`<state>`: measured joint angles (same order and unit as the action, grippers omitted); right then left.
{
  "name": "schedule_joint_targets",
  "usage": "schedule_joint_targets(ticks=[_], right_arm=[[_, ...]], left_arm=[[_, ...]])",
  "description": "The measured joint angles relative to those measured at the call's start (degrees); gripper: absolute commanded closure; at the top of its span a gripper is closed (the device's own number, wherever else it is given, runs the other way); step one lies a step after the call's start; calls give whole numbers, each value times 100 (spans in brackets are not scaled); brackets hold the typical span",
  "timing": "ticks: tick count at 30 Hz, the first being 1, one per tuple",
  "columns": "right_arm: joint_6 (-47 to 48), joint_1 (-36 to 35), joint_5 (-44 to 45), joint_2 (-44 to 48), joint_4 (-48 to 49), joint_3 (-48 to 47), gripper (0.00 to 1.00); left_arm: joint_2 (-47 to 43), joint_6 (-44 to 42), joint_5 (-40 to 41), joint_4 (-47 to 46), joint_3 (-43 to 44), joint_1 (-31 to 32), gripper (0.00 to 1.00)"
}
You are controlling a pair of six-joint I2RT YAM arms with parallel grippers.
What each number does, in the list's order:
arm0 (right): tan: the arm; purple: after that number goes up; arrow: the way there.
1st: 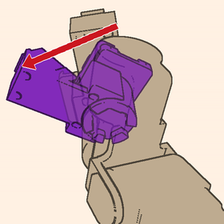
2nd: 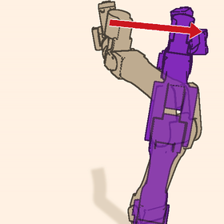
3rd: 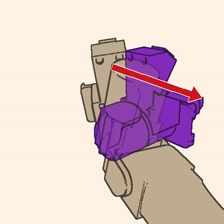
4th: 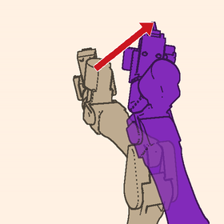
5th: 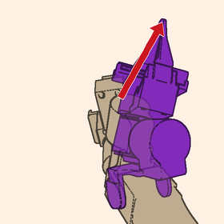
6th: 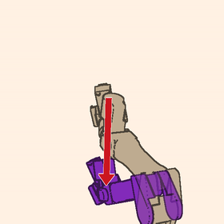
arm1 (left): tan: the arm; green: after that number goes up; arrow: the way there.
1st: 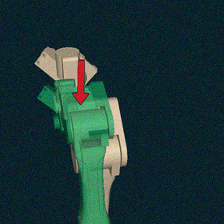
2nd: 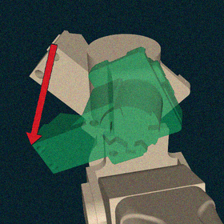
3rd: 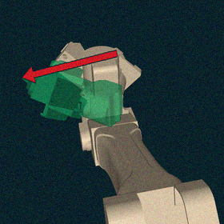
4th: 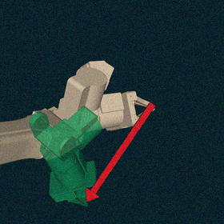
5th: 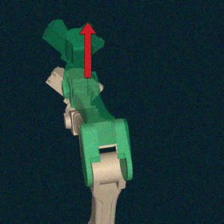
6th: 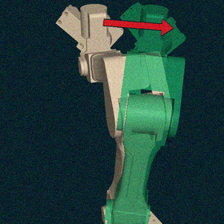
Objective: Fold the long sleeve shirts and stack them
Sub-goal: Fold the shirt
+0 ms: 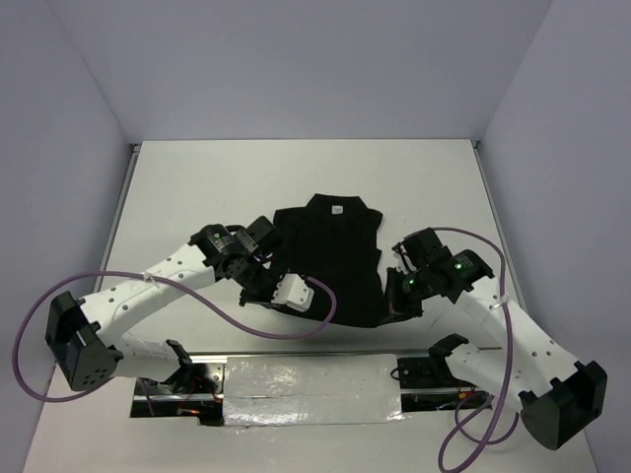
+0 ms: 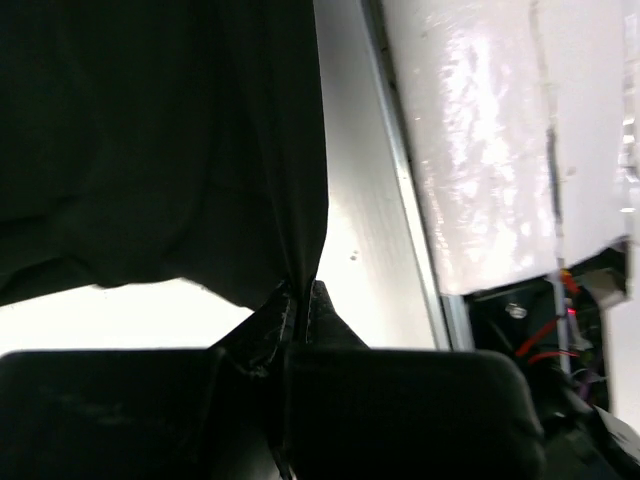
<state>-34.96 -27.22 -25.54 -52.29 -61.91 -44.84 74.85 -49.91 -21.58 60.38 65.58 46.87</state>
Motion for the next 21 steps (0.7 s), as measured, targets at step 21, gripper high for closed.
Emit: schedule_joint_targets(ticks=[21], right_arm=[[1436,1729,-260,-3891,293,-3348,100]], left_arm=[[3145,1613,-1023,168,3418,-2656,100]])
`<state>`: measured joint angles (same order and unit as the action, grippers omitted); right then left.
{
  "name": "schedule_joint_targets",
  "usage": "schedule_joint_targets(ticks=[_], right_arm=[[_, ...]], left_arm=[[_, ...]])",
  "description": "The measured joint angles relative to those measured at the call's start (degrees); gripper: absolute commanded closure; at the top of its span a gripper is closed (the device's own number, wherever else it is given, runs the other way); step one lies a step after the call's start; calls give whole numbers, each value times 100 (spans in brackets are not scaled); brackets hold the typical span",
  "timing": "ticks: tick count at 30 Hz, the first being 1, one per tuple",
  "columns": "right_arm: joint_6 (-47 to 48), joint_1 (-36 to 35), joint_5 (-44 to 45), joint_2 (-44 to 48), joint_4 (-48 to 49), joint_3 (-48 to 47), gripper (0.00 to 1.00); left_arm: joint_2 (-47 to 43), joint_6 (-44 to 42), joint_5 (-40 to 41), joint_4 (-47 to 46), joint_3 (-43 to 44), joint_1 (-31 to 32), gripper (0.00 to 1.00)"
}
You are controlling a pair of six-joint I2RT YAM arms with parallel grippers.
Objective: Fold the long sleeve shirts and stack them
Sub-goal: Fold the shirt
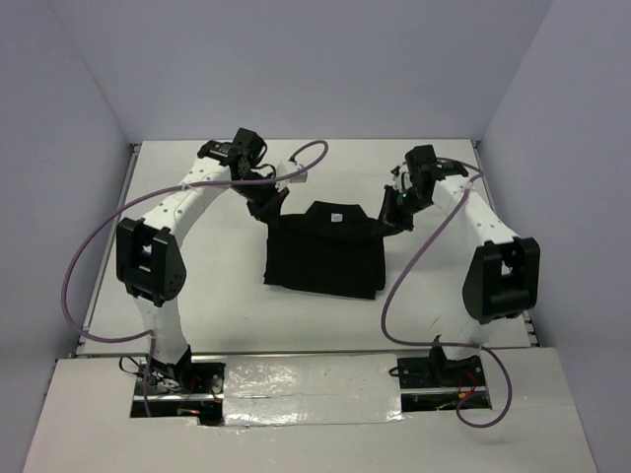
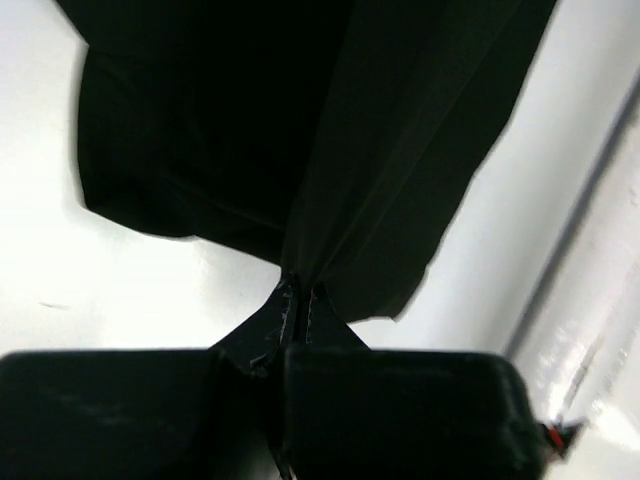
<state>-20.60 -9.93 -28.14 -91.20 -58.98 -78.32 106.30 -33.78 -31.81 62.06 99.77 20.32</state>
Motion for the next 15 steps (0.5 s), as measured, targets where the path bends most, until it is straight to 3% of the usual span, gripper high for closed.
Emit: schedule_joint_targets(ticks=[9,13,15], right_arm=[[66,431,-238,-1298,428,-686,100],[4,570,-282,-1799,614,-942,100],[-57,608,-282,-2098,706,-1080,91]], left_arm=[[745,927,136,-966,568,-138,99],[1060,1270,247,-1349,581,-146,89],[1228,1416,365,-1547,595,-146,80]])
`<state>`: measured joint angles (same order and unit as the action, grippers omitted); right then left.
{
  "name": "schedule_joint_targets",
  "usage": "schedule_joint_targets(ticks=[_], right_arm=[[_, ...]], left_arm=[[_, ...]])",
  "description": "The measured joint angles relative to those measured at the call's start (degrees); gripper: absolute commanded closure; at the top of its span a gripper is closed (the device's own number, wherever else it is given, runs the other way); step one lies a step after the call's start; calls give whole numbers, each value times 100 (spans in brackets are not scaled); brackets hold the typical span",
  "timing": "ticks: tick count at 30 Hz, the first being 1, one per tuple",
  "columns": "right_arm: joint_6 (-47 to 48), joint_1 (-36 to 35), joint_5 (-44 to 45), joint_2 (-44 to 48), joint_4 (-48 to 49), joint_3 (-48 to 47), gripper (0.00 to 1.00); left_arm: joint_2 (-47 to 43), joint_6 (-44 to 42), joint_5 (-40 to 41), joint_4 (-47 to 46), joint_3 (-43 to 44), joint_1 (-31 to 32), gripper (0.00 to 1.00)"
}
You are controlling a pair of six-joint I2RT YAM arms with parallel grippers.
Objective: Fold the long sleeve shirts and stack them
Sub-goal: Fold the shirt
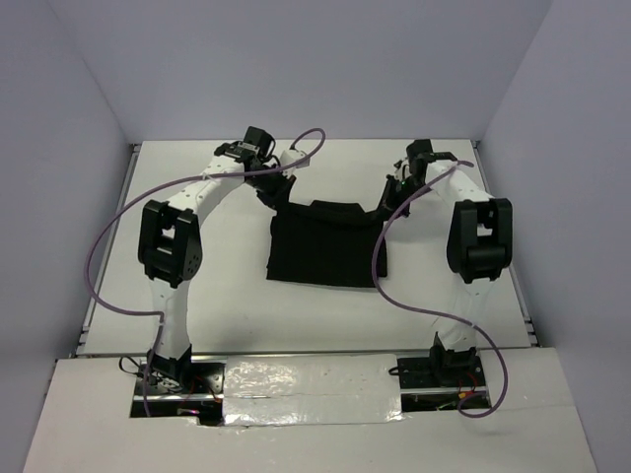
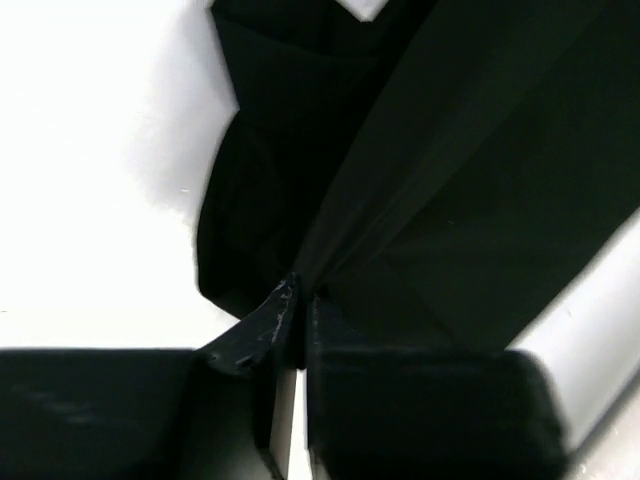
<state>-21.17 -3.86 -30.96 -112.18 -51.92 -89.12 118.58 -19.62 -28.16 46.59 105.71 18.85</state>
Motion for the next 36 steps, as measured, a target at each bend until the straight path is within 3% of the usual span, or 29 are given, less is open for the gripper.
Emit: schedule_joint_targets(ticks=[2,4,5,6,8,15,17,19,22,26,30,36], right_arm=[[-72,26,4,-302,96,-151,73],[-138,55,48,-612,181,-317,62],[-190,76,90,-758,216,-411,60],[-229,98,175,-922,238,-546,59],[-332,151,332,-1300,275,-964,56],[-293,199,1058,-1810,404,-2236,56],[-162,197,1296,-1596,584,-2166,61],[-55,186,1456,-905,957,-1473,65],[55,83,1606,365,1344,-219,68],[179,-476,1665,1412,1838,708,87],[33,-942,1429,1198,2319,920,94],[-511,-901,1320,127,2651,1038,100]], left_arm=[[162,105,168,-197,4,-11,71],[291,201,396,-337,4,-52,59],[337,245,509,-387,11,-90,55],[404,310,616,-424,52,-133,44],[549,424,835,-509,192,-227,37],[881,935,1342,-621,852,-584,40],[868,1023,1401,-623,944,-673,42],[769,1099,1318,-682,874,-756,41],[240,1198,979,-905,114,-739,38],[-236,1241,492,-1040,-485,-393,44],[-275,1207,214,-1128,-664,72,43],[-114,1255,354,-1189,-887,369,41]])
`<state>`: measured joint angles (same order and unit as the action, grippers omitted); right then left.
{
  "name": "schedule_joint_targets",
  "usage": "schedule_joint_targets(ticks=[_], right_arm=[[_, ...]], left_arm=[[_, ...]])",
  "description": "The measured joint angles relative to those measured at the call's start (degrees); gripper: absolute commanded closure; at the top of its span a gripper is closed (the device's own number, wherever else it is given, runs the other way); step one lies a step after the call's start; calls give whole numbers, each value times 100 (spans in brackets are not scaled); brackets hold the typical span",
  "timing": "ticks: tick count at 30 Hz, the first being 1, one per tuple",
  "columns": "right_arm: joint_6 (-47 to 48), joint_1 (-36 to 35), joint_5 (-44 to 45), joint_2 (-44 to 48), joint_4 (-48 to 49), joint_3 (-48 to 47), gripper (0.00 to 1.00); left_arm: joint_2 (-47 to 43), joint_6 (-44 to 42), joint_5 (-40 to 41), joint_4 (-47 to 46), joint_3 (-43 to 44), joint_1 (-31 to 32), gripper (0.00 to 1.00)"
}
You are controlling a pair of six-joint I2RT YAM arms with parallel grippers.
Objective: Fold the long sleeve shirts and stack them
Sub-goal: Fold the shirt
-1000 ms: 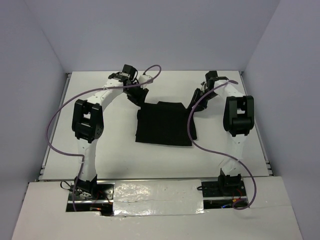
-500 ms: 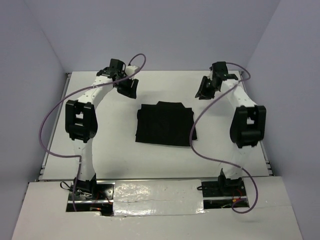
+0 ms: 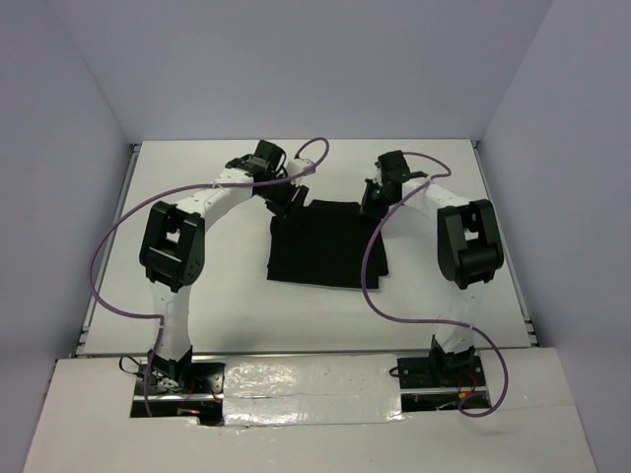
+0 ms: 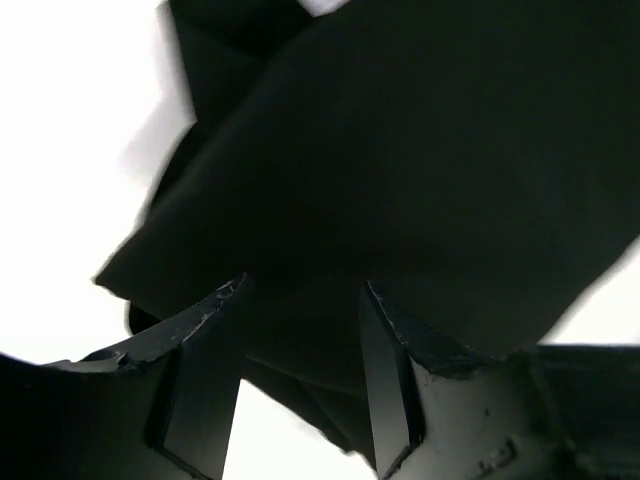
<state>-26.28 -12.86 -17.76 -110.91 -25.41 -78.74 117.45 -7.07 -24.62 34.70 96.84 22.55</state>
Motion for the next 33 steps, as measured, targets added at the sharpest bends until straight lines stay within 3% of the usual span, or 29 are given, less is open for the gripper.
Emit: schedule_joint_targets(ticks=[4,13,16,19,20,22,27,33], right_arm=[[-376,192,-2,-721,-57,-199,100],[-586,389,334,-1150,-243,-1001,100],[-570,385,385,-1158,-361,-1104,95],[-494,385,501,-1060,-452,-1115,77],[-452,385,544,-975,-511,-1108,68],[-354,385,623,-671,-555,-975,59],[-131,393,667,90,-721,-894,51],[-35,417,717,-522,-1110,-1637,46]], left_arm=[[505,136,402,-72,153,-262,40],[1086,291,1150,-175,743,-643,37],[1084,297,1228,-179,990,-658,36],[957,302,1241,-199,997,-691,35],[861,306,1237,-179,922,-721,35],[529,332,1169,-138,634,-791,35],[-885,470,671,-48,-933,-852,29],[-1379,428,221,28,-2343,-295,27]])
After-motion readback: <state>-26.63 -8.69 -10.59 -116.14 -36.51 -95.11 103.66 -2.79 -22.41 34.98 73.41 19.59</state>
